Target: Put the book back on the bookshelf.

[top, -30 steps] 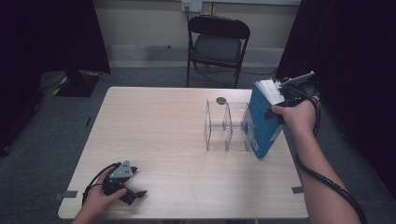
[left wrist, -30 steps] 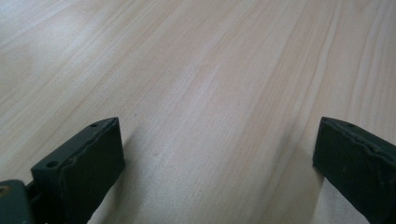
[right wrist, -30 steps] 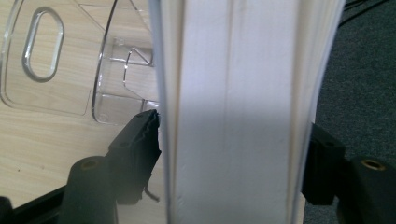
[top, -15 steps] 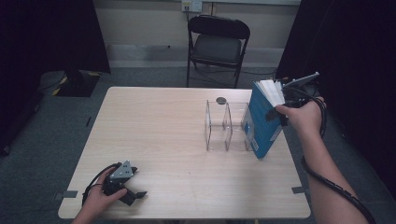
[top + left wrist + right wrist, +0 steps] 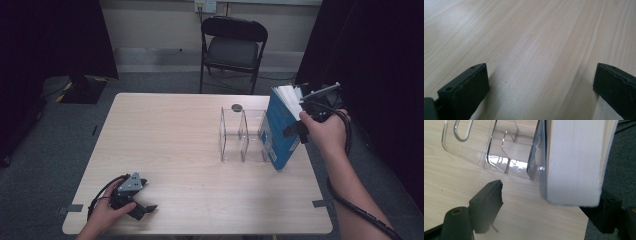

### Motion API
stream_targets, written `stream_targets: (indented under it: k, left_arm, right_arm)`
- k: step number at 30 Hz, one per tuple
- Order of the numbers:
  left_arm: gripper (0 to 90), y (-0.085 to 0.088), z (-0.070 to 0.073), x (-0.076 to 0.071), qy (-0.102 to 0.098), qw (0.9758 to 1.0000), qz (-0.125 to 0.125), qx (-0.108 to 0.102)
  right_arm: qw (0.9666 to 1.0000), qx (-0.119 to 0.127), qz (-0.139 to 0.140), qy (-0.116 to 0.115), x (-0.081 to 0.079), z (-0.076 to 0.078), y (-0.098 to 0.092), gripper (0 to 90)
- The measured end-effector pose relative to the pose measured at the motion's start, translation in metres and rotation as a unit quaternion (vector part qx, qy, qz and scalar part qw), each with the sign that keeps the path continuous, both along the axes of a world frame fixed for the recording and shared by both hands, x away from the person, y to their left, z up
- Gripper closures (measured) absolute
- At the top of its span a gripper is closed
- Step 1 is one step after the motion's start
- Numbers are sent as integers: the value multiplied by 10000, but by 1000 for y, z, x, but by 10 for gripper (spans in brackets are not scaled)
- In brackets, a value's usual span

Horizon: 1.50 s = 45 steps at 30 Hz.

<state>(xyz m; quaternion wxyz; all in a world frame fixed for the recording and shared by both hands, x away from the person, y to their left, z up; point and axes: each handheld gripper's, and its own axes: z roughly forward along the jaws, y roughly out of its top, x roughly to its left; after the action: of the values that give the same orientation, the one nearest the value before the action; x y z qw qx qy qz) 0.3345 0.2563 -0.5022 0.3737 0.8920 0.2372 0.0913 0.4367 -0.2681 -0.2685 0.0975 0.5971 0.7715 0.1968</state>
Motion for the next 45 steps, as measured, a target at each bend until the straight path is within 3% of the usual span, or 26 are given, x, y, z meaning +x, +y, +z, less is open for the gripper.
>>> stream_targets:
  k: [11, 20, 29, 45]
  left_arm:
    - [0, 0, 0, 0, -3, 10000, 9, -5]
    - [0, 0, 0, 0, -1, 10000, 8, -6]
    - [0, 0, 0, 0, -3, 10000, 6, -4]
    - [0, 0, 0, 0, -1, 10000, 8, -5]
  right_arm:
    - [9997, -129, 90, -174, -19, 0, 2, 195]
    - [9999, -96, 83, -106, -28, 0, -3, 203]
    - [9996, -70, 256, -30, -41, -7, -4, 203]
    - [9963, -2, 854, -47, -48, -31, 32, 197]
